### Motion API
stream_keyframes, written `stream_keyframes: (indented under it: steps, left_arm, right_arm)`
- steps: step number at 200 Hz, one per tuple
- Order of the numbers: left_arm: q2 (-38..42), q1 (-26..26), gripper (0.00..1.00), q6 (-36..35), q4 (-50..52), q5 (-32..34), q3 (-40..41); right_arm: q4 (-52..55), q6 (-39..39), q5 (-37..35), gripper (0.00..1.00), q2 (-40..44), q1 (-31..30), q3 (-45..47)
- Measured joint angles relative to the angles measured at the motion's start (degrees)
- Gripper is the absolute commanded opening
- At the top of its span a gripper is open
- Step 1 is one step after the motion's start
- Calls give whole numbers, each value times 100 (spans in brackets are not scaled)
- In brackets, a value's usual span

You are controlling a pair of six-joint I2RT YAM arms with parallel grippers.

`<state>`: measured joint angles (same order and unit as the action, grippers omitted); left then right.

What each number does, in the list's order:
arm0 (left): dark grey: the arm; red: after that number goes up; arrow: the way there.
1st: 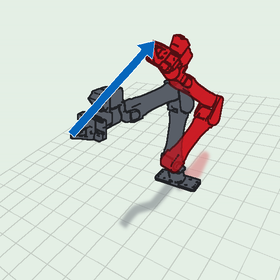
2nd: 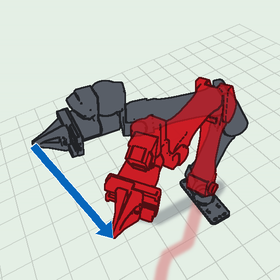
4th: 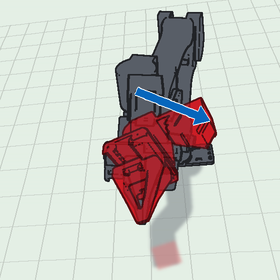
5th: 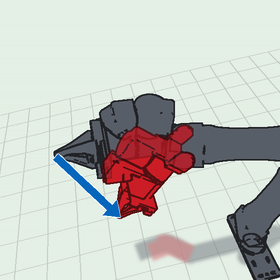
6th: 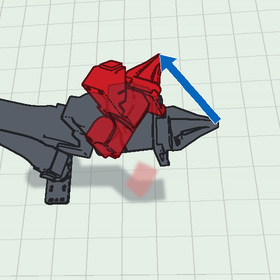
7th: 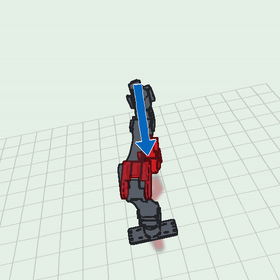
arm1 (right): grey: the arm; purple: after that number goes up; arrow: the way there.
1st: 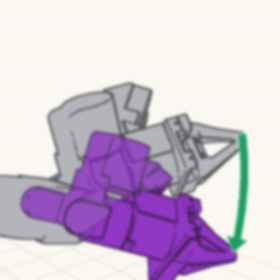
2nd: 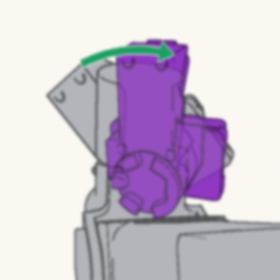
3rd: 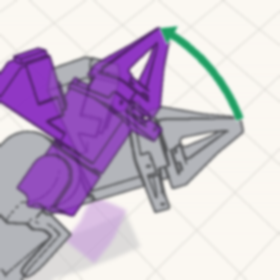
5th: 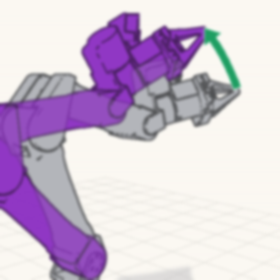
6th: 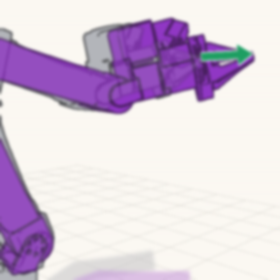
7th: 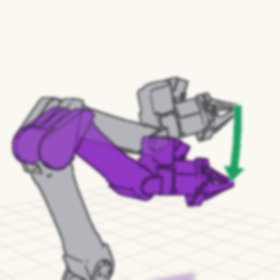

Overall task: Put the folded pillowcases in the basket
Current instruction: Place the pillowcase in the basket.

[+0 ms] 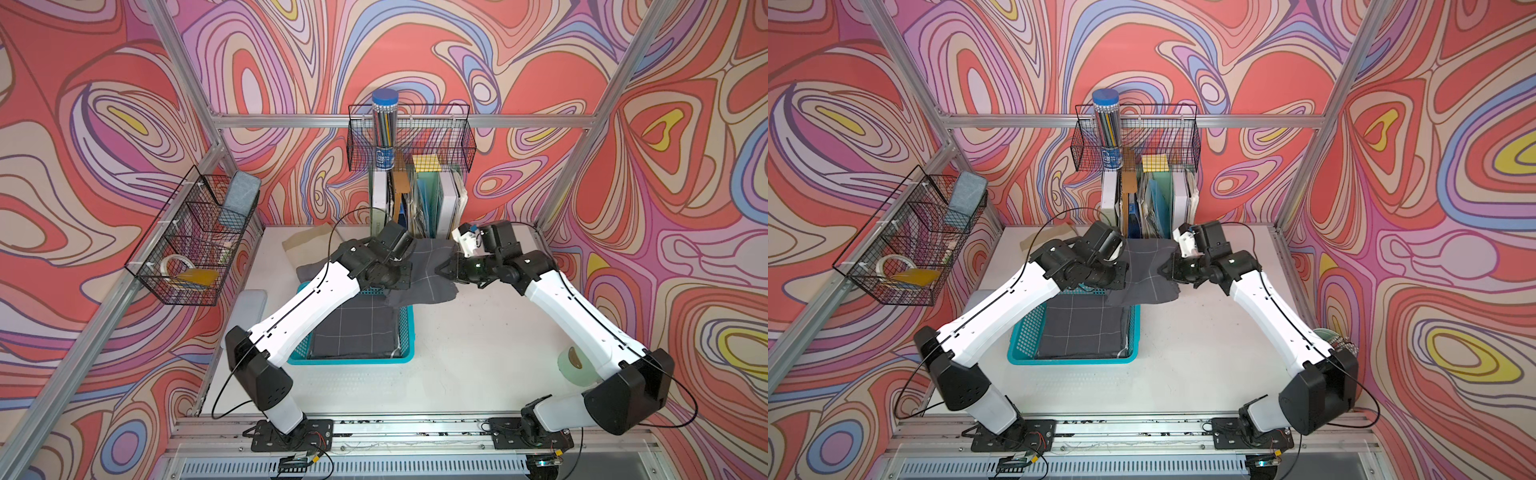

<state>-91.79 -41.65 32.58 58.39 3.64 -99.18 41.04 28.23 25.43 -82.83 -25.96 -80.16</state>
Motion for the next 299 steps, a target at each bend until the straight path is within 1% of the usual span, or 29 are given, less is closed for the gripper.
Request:
stream_keyframes:
  steps: [26,51,72,104,136,167,210,251,258,273,293,299]
  left_arm:
    - [625,345,0,31,201,236,662]
    - [1019,708,0,46,278,321,1346]
    - [1172,1021,0,46,289,367,1932]
    - [1187,1368,0,46,251,411,2625]
    - [1185,1825,0,20,116,361,2997]
    - [1102,2146,0,-50,46,245,3119]
    - [662,2184,0,-87,-219,142,3403]
    - [367,2253,0,-90,-348,284,3445]
    - [339,2269,0,-90,-354,308,3445]
    - [258,2302,0,-87,-363,361,3442]
    - [122,2337,0,-81,-367,372,3442]
    - [94,2341,9,-76,-369,369,3442]
  right_arm:
    - [-306,321,-157,0,-203,-769,-4]
    - [-636,586,-264,0,-645,-1233,-9]
    - [-883,752,-293,0,-1036,-1386,42]
    - [-1167,920,-267,0,-1423,-1405,271]
    - [-1405,1036,-219,0,-1786,-1539,304]
    - [-1626,1123,-153,0,-2138,-1784,295]
    - [-1749,1167,-164,0,-2498,-1858,291]
    - [-1749,1152,-212,0,-2708,-1843,177]
    - [-1755,1156,-208,8,-2728,-1843,164]
    - [-1757,1158,-273,16,-2730,-1849,162]
    - [-1657,1154,-411,29,-2726,-1858,131]
    - [-1611,1123,-455,34,-2721,-1856,125]
